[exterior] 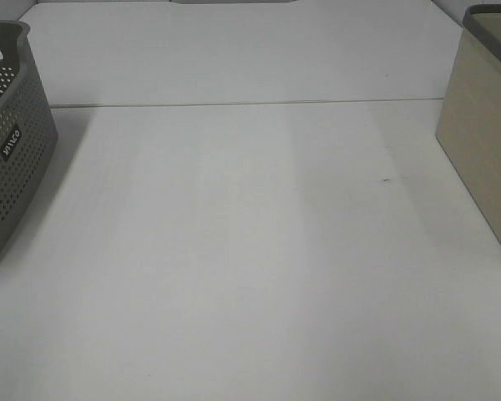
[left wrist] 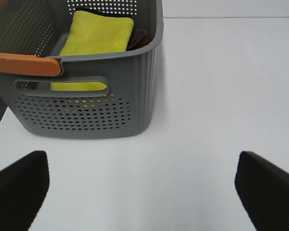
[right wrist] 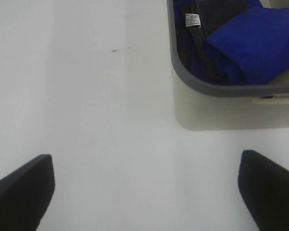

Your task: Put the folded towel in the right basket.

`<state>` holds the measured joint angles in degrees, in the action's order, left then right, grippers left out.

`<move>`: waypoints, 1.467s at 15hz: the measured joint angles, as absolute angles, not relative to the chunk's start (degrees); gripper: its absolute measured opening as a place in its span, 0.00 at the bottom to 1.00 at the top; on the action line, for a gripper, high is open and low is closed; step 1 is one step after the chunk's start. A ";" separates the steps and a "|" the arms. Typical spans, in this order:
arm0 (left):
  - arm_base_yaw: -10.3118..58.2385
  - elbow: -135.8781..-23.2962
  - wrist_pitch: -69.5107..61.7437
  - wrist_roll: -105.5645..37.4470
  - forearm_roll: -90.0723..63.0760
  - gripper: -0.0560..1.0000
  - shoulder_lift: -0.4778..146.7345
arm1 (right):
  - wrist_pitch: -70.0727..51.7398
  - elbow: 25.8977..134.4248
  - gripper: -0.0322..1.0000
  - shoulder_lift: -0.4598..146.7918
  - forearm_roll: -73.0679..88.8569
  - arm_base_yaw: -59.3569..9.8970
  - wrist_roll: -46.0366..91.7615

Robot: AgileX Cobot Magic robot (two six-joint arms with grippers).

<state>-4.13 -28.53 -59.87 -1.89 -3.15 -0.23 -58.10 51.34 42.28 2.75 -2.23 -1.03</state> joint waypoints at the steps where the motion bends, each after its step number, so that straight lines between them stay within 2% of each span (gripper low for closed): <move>1: -4.13 -28.53 -59.87 -1.89 -3.15 0.97 -0.23 | -57.75 47.67 0.98 37.01 2.69 -2.23 -0.46; 4: -4.13 -28.53 -59.87 -1.89 -3.15 0.97 -0.23 | -57.30 39.19 0.98 21.31 2.64 -2.23 0.40; 9: -4.13 -28.53 -59.87 -2.12 -3.15 0.97 -0.23 | -60.22 32.60 0.98 1.15 2.58 -2.23 0.40; 13: -4.13 -28.53 -59.87 -2.29 -3.15 0.97 -0.23 | -61.19 28.93 0.98 -0.23 2.41 -2.23 0.40; 22: -4.13 -28.53 -59.87 -2.29 -3.15 0.97 -0.23 | -61.13 28.88 0.98 -0.23 2.41 -2.23 0.40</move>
